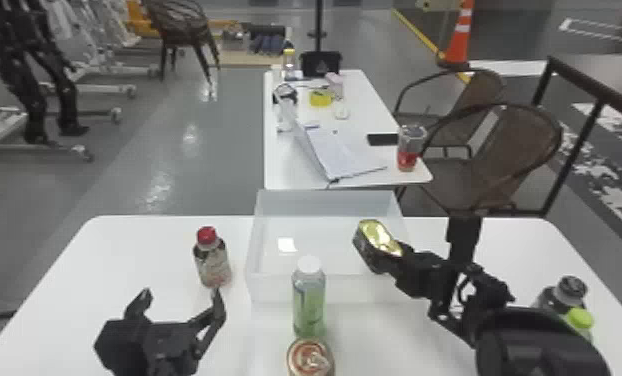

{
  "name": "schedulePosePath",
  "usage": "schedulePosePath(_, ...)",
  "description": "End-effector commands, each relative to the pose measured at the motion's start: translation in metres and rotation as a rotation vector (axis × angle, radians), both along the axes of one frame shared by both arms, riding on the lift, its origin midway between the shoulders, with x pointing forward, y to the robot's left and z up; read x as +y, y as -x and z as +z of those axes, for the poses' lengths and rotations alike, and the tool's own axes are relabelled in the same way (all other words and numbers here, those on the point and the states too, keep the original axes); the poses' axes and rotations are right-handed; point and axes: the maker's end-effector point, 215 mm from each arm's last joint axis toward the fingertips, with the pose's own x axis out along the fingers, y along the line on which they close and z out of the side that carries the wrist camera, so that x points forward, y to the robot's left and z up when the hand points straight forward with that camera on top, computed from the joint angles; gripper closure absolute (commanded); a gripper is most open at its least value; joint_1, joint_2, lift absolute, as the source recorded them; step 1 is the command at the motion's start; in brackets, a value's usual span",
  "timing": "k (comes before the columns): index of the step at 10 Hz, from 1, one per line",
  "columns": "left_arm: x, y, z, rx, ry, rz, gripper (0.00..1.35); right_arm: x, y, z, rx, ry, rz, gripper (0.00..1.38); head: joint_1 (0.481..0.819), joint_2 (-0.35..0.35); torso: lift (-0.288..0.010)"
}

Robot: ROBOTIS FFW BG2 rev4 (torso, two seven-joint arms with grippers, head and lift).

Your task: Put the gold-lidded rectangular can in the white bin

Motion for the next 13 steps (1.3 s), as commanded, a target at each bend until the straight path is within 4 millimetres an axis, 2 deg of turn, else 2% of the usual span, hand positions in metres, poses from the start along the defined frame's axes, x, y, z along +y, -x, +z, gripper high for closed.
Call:
schedulePosePath(1,0.0,0.0,0.0,0.0,0.0,0.0,0.18,0.0,0.0,0.0,0.001,-0.003,-0.001,0.43,0.549,0.0,-0.1)
schedulePosePath(2,0.0,0.001,0.0,0.0,-0.002,-0.001,0.18,0.0,-0.001,0.003,-0.004,-0.007,-0.001,0.11,0.549,0.0,-0.1)
schedulePosePath(3,0.001,0.001,0.0,0.0,-0.002,-0.001,0.18,0.0,0.0,0.003,-0.003,-0.014,-0.001,0.06,0.549,0.0,-0.1)
schedulePosePath(5,0.001,0.001,0.0,-0.003,-0.003,-0.001,0.18,0.003,0.002,0.015,-0.028,-0.042,-0.002,0.17,0.549,0.0,-0.1)
schedulePosePath(6,0.001,0.001,0.0,-0.003,-0.003,-0.001,0.18,0.004,0.004,0.034,-0.073,-0.068,-0.004,0.18,0.549,0.0,-0.1)
schedulePosePath(7,0.0,0.001,0.001,-0.006,-0.001,-0.001,0.18,-0.003,0.011,0.064,-0.177,-0.071,-0.038,0.18,0.549,0.0,-0.1)
schedulePosePath(8,0.001,0.001,0.003,-0.011,-0.001,0.001,0.17,-0.022,0.026,0.087,-0.271,-0.05,-0.146,0.18,0.549,0.0,-0.1)
schedulePosePath(9,0.002,0.002,0.003,-0.014,0.003,0.005,0.17,-0.038,0.046,0.095,-0.321,-0.046,-0.232,0.17,0.549,0.0,-0.1)
schedulePosePath(11,0.003,0.003,0.004,-0.019,0.0,0.009,0.17,-0.07,0.089,0.083,-0.349,-0.028,-0.345,0.18,0.549,0.0,-0.1)
schedulePosePath(12,0.003,0.003,0.004,-0.019,0.0,0.009,0.18,-0.089,0.11,0.071,-0.343,-0.02,-0.395,0.18,0.549,0.0,-0.1)
schedulePosePath(13,0.004,0.004,0.004,-0.019,-0.002,0.011,0.17,-0.097,0.129,0.054,-0.312,-0.006,-0.411,0.18,0.549,0.0,-0.1)
